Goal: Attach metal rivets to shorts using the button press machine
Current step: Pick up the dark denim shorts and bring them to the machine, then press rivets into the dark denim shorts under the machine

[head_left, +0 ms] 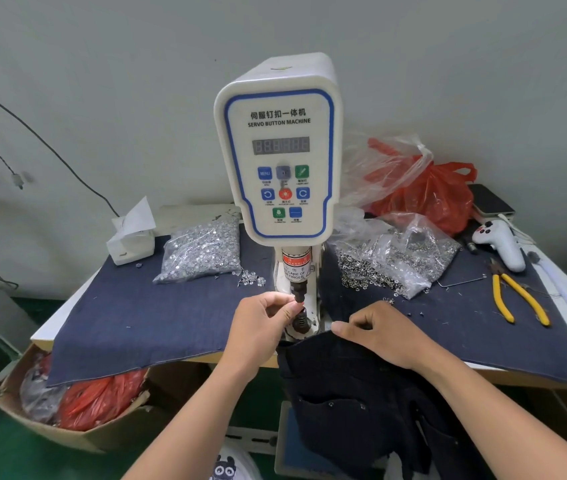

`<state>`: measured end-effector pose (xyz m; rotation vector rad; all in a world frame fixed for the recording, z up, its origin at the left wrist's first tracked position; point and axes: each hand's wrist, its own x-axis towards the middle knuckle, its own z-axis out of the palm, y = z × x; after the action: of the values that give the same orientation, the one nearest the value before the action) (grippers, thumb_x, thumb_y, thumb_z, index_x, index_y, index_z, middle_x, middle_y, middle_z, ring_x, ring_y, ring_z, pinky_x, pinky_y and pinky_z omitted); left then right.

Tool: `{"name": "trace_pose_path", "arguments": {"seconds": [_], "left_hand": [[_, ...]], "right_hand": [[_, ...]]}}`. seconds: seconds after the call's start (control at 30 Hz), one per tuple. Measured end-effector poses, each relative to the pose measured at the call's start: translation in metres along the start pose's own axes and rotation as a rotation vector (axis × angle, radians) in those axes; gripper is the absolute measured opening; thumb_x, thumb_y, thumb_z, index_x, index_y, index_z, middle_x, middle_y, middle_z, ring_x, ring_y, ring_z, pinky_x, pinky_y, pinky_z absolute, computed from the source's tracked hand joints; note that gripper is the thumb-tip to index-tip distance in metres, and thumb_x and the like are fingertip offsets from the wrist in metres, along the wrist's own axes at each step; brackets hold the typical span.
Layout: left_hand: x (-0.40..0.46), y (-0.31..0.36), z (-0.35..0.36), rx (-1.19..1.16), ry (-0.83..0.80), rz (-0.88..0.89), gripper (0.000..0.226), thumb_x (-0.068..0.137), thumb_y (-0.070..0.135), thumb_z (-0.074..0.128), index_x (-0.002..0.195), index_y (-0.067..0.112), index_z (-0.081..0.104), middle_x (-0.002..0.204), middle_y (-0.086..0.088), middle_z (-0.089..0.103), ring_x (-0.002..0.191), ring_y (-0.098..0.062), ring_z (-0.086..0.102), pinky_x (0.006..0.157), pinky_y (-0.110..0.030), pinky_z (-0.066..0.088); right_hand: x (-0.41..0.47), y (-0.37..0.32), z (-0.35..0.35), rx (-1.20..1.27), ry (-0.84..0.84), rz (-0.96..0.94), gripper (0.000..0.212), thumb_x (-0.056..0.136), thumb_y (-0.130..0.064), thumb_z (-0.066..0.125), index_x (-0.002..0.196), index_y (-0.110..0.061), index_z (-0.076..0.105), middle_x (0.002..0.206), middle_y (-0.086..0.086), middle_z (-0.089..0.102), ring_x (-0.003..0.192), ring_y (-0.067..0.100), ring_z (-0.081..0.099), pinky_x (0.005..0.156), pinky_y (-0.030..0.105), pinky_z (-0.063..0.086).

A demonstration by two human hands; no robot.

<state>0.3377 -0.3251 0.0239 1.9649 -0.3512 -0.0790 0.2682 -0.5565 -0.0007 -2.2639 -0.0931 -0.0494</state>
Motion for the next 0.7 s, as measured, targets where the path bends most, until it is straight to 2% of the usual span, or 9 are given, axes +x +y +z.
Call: {"name": "trace_pose_path", "arguments": {"seconds": [0.17,0.27,0.37,0.5,0.63,0.7], "left_hand": [[0.003,0.004,-0.006,0.155,-0.028,0.081,0.004,0.093,0.026,0.08,0.091,0.027,0.078,0.079,0.016,0.076,0.075,0.006,0.07,0.064,-0.007,0.047],[0.004,0.007,-0.008,0.185,-0.038,0.097,0.005,0.092,0.023,0.082,0.096,0.02,0.081,0.076,0.02,0.072,0.071,0.013,0.067,0.063,-0.006,0.046],[0.005,0.009,-0.008,0.211,-0.027,0.116,0.016,0.089,0.021,0.084,0.103,0.013,0.083,0.084,0.013,0.075,0.078,0.016,0.068,0.068,-0.005,0.05],[0.003,0.009,-0.011,0.2,-0.026,0.102,0.017,0.09,0.022,0.084,0.106,0.016,0.084,0.089,0.011,0.079,0.081,0.01,0.072,0.069,-0.006,0.053],[-0.012,0.003,-0.012,0.086,-0.036,0.048,0.017,0.099,0.025,0.073,0.114,0.02,0.08,0.095,0.01,0.08,0.088,-0.002,0.075,0.085,-0.023,0.06],[-0.024,-0.006,-0.014,0.096,0.001,0.062,0.012,0.101,0.032,0.069,0.11,0.027,0.075,0.096,0.015,0.077,0.091,0.0,0.072,0.084,-0.021,0.057]], "right_hand": [[0.0,-0.001,0.0,0.015,0.0,0.005,0.067,0.092,-0.061,0.065,0.055,-0.017,0.029,0.055,-0.005,0.022,0.05,0.009,0.023,0.05,0.022,0.021],[-0.001,-0.002,0.0,0.01,0.002,0.009,0.068,0.092,-0.061,0.065,0.056,-0.017,0.029,0.055,-0.005,0.022,0.05,0.008,0.022,0.05,0.021,0.021],[-0.001,-0.003,0.0,0.015,0.001,0.01,0.067,0.093,-0.06,0.065,0.055,-0.017,0.029,0.055,-0.006,0.021,0.05,0.008,0.022,0.05,0.021,0.02],[-0.002,-0.004,-0.001,0.028,-0.011,0.019,0.066,0.092,-0.06,0.065,0.052,-0.02,0.031,0.053,-0.008,0.023,0.049,0.007,0.023,0.05,0.021,0.021],[-0.002,-0.005,-0.001,0.024,-0.019,0.037,0.067,0.088,-0.069,0.063,0.051,-0.022,0.032,0.053,-0.009,0.023,0.048,0.008,0.024,0.049,0.02,0.022],[-0.003,-0.007,-0.005,0.06,-0.043,0.052,0.07,0.084,-0.075,0.062,0.055,-0.019,0.031,0.055,-0.006,0.023,0.049,0.009,0.022,0.049,0.022,0.021]]}}
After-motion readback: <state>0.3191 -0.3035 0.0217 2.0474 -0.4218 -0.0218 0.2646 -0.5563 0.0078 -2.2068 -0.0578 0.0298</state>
